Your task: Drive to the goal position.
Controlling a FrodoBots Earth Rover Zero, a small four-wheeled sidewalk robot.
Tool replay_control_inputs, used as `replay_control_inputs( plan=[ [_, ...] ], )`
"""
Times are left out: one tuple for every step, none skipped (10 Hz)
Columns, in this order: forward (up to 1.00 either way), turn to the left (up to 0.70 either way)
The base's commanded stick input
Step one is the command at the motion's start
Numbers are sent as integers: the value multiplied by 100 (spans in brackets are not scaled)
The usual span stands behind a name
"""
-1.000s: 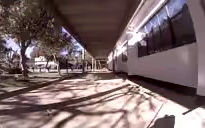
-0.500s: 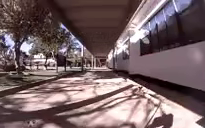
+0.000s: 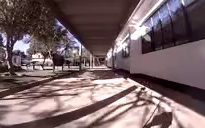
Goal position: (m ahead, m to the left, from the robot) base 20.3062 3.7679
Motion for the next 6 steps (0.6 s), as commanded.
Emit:
replay_control_inputs(
  plan=[
    [82, 0],
    [82, 0],
    [82, 0],
    [82, 0],
    [82, 0],
    [82, 0]
  ],
)
